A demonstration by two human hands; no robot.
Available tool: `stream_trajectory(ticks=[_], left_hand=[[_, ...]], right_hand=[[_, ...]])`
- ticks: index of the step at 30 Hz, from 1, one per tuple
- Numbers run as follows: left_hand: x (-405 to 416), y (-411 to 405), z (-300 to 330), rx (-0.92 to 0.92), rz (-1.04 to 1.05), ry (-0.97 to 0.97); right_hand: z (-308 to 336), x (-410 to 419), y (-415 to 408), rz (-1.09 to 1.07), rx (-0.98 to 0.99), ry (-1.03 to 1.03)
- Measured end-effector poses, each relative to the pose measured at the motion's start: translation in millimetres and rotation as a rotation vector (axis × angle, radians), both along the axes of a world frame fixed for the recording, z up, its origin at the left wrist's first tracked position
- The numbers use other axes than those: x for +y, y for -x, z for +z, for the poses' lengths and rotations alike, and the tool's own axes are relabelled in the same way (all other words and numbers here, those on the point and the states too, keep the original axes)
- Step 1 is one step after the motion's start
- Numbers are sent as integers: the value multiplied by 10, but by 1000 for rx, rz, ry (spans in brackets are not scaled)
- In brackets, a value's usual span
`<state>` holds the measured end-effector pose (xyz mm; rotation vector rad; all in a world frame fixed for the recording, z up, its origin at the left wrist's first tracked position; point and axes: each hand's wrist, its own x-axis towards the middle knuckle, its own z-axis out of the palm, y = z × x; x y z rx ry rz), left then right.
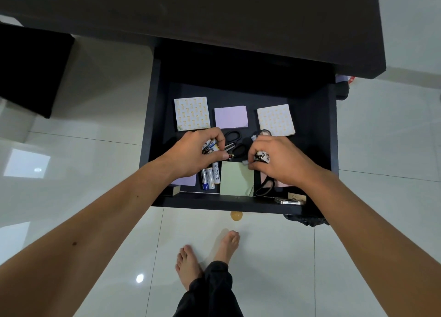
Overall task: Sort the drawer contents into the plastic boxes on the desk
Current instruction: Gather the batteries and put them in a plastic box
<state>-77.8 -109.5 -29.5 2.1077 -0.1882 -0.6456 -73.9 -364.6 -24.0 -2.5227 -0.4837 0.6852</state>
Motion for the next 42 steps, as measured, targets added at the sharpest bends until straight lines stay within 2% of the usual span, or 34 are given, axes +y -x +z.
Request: stream_trajectory(ticks=[5, 8, 14, 19, 23, 28, 35, 39, 42], left_hand=[[-25, -27, -54, -34, 14, 6], [-17, -58, -86, -45, -17, -65], [-50, -79, -156, -62, -59, -169], [-43, -80, -166, -94, -97, -175], [-21, -78, -119, -92, 6, -65], [-21, -48, -42, -95, 52, -26], [119, -25, 91, 6, 139, 140], [167, 5, 142, -16, 34, 94], [162, 45, 110, 11, 27, 95]], right_hand=[[97, -49, 33, -187, 68, -179], [204, -127, 23, -301, 81, -272], [201, -109, -20, -443, 78, -229], [61, 34, -44, -481, -17, -117], [46, 134, -64, -476, -8, -23], [64, 192, -77, -384, -58, 110], [126, 118, -91, -359, -95, 12], [112, 190, -56, -276, -83, 104], [75, 229, -20, -344, -134, 77]])
